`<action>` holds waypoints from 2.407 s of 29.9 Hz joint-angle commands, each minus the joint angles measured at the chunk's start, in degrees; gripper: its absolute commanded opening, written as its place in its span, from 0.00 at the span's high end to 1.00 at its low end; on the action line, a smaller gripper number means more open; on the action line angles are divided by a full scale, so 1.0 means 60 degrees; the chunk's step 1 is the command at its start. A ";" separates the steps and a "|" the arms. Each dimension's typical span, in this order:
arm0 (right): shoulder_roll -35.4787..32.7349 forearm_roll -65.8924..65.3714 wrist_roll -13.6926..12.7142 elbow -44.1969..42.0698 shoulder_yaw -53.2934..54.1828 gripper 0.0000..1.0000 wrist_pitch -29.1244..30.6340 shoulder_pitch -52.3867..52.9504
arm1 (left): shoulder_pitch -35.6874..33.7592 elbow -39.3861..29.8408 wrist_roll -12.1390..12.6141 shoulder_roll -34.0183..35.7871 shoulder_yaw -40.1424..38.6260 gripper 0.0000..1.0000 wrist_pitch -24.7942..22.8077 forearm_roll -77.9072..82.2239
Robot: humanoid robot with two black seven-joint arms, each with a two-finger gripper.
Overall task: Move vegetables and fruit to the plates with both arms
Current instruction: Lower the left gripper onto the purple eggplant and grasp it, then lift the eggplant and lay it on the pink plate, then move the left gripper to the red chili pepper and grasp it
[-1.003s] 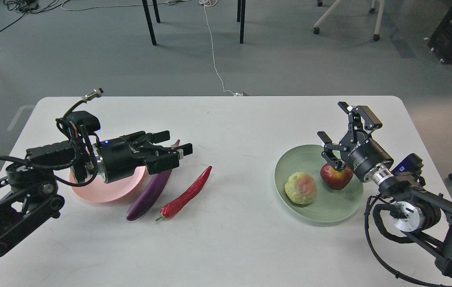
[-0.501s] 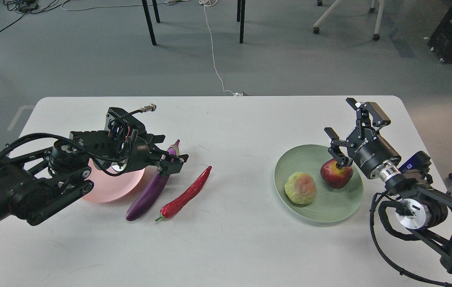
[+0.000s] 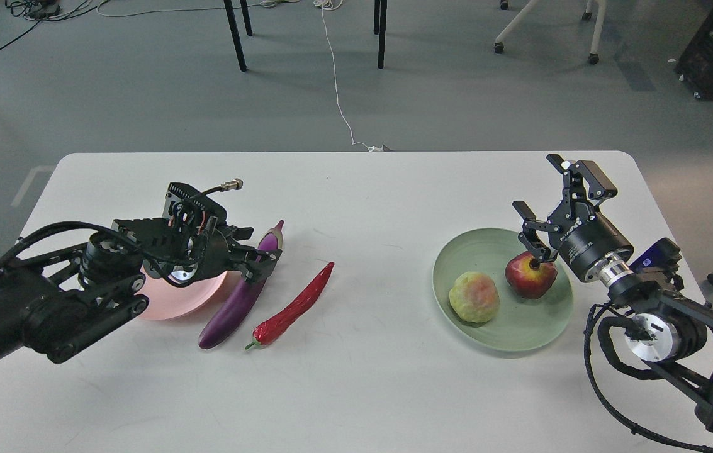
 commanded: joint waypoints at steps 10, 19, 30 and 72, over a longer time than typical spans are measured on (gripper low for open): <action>-0.0008 -0.0001 0.0001 0.0000 0.0014 0.04 -0.0001 -0.0001 | 0.0213 0.0010 -0.0005 -0.0028 -0.0014 0.38 -0.0381 -0.0088; -0.0008 -0.0001 0.0001 -0.0015 0.0014 0.04 -0.0001 0.0029 | 0.0199 -0.0165 0.0024 0.0016 -0.0058 0.88 -0.0558 -0.0175; 0.0007 -0.0001 0.0001 -0.0015 -0.0001 0.04 -0.0001 0.0087 | -0.0562 -0.1162 0.0156 0.1830 -0.0088 0.87 -0.0895 -0.2284; -0.0066 -0.0001 0.0001 -0.0015 -0.0001 0.04 -0.0001 0.0102 | 0.0198 -0.3242 0.0800 0.1203 0.1113 0.13 -0.0177 -0.1479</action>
